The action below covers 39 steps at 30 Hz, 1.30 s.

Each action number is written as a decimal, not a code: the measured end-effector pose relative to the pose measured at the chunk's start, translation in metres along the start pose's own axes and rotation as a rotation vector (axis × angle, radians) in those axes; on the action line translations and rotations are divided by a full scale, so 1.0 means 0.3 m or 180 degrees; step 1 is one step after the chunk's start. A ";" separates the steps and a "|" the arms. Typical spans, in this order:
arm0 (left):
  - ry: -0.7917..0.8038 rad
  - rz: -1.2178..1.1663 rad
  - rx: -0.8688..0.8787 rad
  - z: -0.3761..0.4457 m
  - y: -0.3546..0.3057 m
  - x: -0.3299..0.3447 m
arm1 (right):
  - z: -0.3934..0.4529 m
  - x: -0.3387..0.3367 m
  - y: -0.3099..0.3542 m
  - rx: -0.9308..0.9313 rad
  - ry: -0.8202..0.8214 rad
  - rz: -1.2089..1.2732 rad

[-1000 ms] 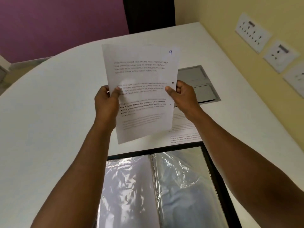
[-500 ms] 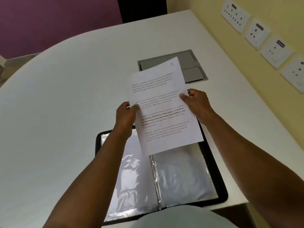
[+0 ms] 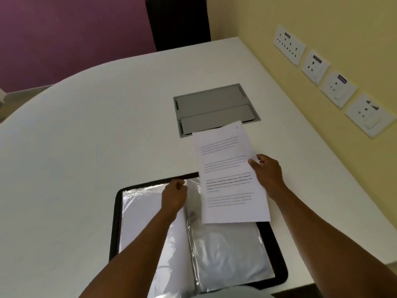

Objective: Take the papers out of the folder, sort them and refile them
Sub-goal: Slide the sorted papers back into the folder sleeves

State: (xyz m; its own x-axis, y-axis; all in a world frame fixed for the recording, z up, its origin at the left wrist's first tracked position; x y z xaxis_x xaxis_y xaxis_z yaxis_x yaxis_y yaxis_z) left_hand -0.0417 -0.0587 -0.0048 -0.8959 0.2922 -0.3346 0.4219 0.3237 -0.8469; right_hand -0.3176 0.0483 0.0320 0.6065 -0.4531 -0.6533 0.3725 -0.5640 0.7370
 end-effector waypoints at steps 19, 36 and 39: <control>0.0188 0.3007 0.1979 0.212 0.053 0.315 | 0.330 -0.277 -0.122 0.0546 -0.1213 0.0863; 0.1158 0.2075 0.0854 0.274 -0.082 0.342 | 0.440 -0.160 -0.105 0.0763 -0.0866 0.1149; 0.1183 0.2141 0.0774 0.280 -0.103 0.338 | 0.432 -0.170 -0.109 0.0813 -0.0892 0.1237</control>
State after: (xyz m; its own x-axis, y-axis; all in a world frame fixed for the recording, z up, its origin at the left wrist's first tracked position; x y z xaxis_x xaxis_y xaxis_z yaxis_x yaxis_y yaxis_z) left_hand -0.1573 -0.1146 -0.0474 -0.3378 0.6489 -0.6818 0.7741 -0.2206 -0.5934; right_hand -0.4518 0.0002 0.0187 0.4421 -0.8087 -0.3879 -0.0457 -0.4523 0.8907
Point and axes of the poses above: each hand's wrist, its own z-axis towards the middle knuckle, its own x-axis out of the palm, y = z × x, the point moved 3 cm from there along z, towards the middle knuckle, and after that the axes turned 11 degrees about -z, right-handed, at the moved point
